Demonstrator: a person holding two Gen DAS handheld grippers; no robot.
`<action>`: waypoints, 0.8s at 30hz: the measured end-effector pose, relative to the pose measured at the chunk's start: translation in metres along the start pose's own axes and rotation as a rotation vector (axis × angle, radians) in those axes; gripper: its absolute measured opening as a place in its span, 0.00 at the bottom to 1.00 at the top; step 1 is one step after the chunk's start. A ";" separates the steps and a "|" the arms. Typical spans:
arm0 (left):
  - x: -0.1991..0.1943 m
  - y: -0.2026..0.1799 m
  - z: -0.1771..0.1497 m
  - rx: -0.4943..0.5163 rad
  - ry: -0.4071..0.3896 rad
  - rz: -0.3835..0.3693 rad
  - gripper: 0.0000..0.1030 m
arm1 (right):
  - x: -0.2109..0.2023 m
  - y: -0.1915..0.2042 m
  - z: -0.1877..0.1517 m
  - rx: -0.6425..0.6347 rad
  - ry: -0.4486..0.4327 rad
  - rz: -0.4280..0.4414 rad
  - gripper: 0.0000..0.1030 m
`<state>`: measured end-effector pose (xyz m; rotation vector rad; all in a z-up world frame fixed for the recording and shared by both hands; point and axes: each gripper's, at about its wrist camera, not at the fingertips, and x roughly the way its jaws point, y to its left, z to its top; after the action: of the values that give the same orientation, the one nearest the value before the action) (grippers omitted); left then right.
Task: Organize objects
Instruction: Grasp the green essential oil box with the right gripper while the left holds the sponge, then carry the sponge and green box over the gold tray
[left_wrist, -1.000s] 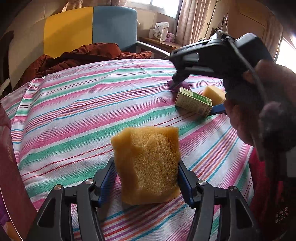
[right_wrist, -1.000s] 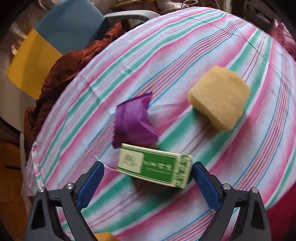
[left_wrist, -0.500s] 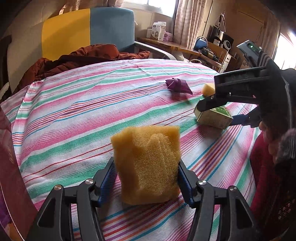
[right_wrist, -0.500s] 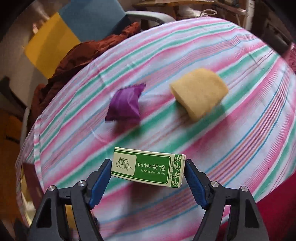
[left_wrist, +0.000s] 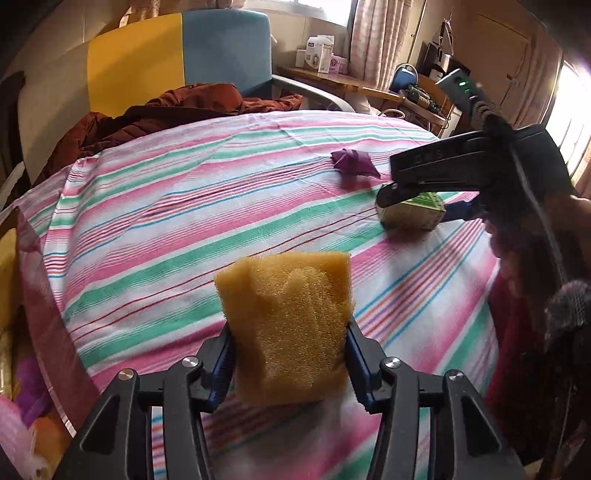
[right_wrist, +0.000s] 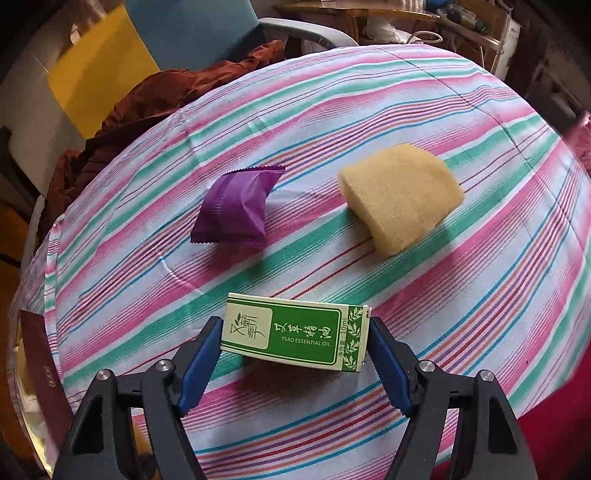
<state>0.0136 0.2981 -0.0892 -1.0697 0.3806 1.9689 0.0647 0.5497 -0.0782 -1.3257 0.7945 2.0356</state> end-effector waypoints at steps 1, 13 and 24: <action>-0.005 -0.001 -0.001 0.003 -0.007 0.005 0.51 | 0.000 0.001 -0.001 -0.014 -0.003 -0.006 0.75; -0.082 0.008 0.001 -0.002 -0.142 0.129 0.51 | -0.013 0.034 -0.005 -0.145 -0.059 0.084 0.75; -0.137 0.046 -0.004 -0.079 -0.235 0.229 0.51 | -0.014 0.070 -0.015 -0.287 -0.083 0.123 0.75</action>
<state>0.0179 0.1956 0.0122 -0.8603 0.3098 2.3018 0.0261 0.4905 -0.0588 -1.3616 0.5746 2.3557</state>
